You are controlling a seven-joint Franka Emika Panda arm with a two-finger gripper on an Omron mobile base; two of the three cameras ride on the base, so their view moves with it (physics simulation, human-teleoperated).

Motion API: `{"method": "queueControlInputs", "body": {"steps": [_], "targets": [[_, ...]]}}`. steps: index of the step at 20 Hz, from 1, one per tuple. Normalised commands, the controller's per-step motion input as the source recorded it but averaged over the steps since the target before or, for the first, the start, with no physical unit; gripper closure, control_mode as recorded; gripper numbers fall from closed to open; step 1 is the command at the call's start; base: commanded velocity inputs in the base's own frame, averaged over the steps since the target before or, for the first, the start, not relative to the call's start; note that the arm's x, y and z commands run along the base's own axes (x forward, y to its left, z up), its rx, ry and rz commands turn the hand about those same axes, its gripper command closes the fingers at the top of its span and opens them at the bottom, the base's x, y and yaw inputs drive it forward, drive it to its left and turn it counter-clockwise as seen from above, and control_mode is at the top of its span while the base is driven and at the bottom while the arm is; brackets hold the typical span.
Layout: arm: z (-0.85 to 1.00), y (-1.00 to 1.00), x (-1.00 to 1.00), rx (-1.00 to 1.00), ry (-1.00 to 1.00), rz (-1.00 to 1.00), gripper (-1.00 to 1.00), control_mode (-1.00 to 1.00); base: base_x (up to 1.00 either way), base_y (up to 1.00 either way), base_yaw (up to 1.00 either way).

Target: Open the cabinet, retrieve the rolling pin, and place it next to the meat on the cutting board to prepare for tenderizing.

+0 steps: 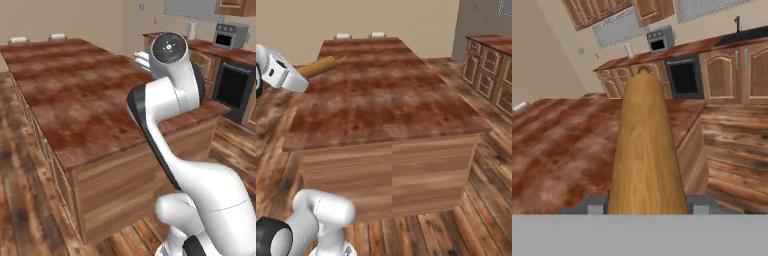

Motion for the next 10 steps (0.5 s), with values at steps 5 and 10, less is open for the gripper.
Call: {"method": "queueControlInputs", "body": {"steps": [5,10], "targets": [[0.00,0.00,0.00,0.00,0.00,0.00,1.00,1.00,0.02,0.00,-0.60],[0.00,0.00,0.00,0.00,0.00,0.00,1.00,1.00,0.03,0.00,-0.57]]}}
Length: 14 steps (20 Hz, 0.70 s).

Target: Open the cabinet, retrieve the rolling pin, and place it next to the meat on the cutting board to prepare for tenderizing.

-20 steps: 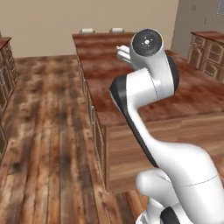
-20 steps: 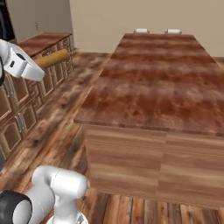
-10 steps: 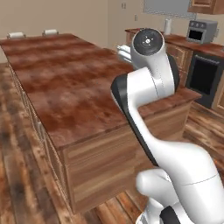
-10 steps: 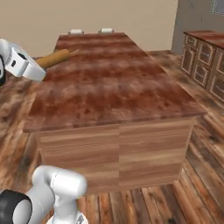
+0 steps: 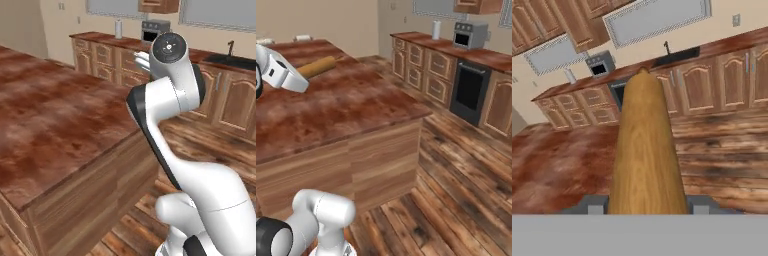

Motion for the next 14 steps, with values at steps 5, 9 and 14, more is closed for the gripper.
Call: {"method": "queueControlInputs", "body": {"steps": [5,9,14], "targets": [[0.00,0.00,0.00,0.00,0.00,0.00,1.00,1.00,0.06,0.00,-0.56],[0.00,0.00,0.00,0.00,0.00,0.00,1.00,1.00,0.06,0.00,-0.54],[0.00,0.00,0.00,0.00,0.00,0.00,1.00,1.00,0.09,0.00,-0.52]]}}
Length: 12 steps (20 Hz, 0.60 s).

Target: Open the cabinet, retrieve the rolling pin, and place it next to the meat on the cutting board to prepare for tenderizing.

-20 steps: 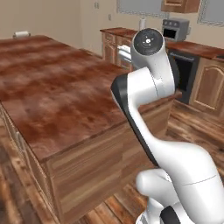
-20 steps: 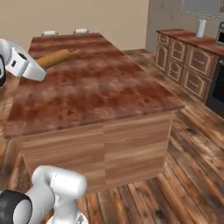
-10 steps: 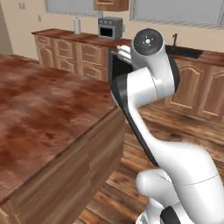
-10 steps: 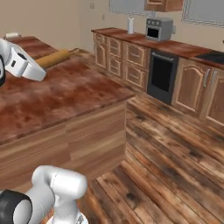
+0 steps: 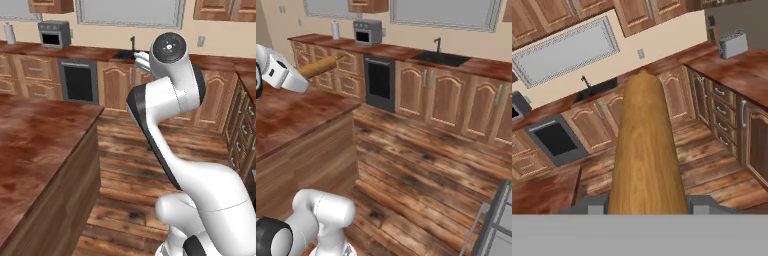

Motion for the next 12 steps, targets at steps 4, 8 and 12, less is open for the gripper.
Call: {"method": "queueControlInputs", "body": {"steps": [4,8,12], "targets": [[0.00,0.00,0.00,0.00,0.00,0.00,1.00,1.00,0.18,0.06,-0.52],[0.00,0.00,0.00,0.00,0.00,0.00,1.00,1.00,0.22,0.11,-0.51],[0.00,0.00,0.00,0.00,0.00,0.00,1.00,1.00,0.21,0.12,-0.51]]}}
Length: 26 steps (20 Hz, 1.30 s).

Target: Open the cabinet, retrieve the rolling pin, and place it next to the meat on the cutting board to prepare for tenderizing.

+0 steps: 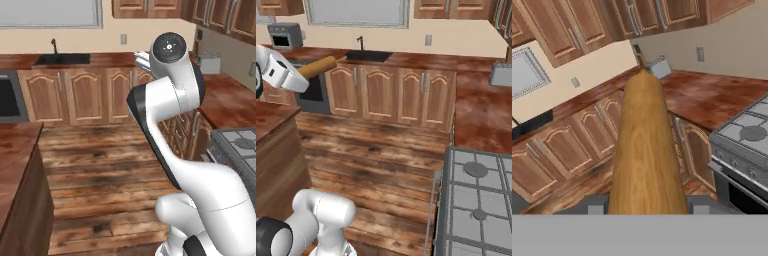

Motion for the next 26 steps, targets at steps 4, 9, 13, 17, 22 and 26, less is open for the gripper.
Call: {"method": "queueControlInputs", "body": {"steps": [4,9,13,17,22,26], "targets": [[0.00,0.00,0.00,0.00,0.00,0.00,1.00,1.00,0.14,0.17,-0.52],[0.00,0.00,0.00,0.00,0.00,0.00,1.00,1.00,-0.03,0.32,-0.50],[0.00,0.00,0.00,0.00,0.00,0.00,1.00,1.00,-0.16,0.57,-0.43],[0.00,0.00,0.00,0.00,0.00,0.00,1.00,1.00,-0.10,0.62,-0.42],[0.00,0.00,0.00,0.00,0.00,0.00,1.00,1.00,-0.01,0.35,-0.52],[0.00,0.00,0.00,0.00,0.00,0.00,1.00,1.00,0.00,0.27,-0.56]]}}
